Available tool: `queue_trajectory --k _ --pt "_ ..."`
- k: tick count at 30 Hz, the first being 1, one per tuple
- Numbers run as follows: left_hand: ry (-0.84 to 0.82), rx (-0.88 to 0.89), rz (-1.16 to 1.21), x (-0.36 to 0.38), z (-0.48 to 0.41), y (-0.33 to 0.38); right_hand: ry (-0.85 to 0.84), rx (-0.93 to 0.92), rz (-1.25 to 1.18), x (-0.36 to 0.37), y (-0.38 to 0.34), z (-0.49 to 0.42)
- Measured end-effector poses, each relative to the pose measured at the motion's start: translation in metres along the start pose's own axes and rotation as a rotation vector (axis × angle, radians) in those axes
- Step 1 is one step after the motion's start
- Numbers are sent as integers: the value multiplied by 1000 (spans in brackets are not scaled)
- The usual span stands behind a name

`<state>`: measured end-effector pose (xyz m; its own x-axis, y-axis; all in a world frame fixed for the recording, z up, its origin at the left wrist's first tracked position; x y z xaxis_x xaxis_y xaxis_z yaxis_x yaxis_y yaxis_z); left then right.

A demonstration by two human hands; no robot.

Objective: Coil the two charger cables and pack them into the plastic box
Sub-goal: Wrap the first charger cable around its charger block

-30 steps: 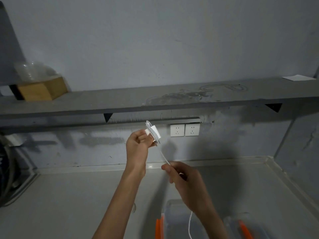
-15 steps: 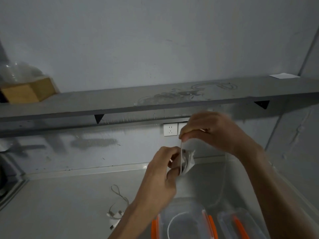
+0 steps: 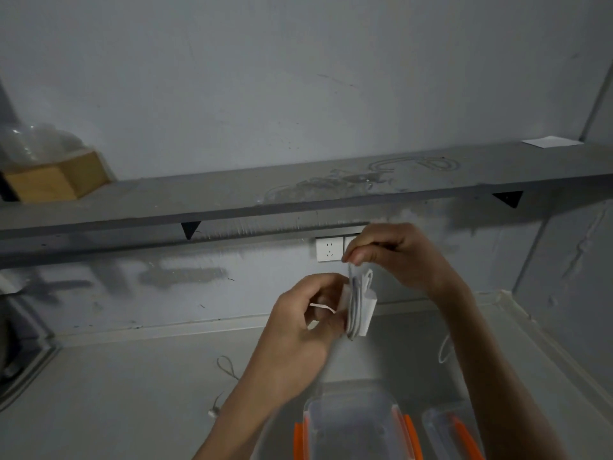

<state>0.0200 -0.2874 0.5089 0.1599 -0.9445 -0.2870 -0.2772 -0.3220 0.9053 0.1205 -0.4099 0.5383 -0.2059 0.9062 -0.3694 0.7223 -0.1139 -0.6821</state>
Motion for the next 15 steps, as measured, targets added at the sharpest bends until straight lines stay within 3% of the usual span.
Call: queue_trajectory --k 2,4,7,15 --pt "45 -42 102 -8 -5 -4 10 134 -204 24 26 11" --pt "104 -150 220 -16 -16 -21 144 299 -343 48 56 35" --pt "192 -291 316 -21 -29 -51 287 501 -331 83 80 78" --pt "390 -350 314 -46 -51 -98 271 595 -239 110 54 109"
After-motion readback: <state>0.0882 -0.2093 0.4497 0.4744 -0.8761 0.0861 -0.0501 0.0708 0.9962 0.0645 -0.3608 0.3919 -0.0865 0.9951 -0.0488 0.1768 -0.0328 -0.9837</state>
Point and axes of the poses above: each hand's wrist, its own z-axis away from the middle knuckle, its own x-axis out of the palm, y = z × x, the point moved 8 cm from there along -z, towards the middle knuckle, and after that the axes turned 8 degrees about y, right-handed, at the moved point
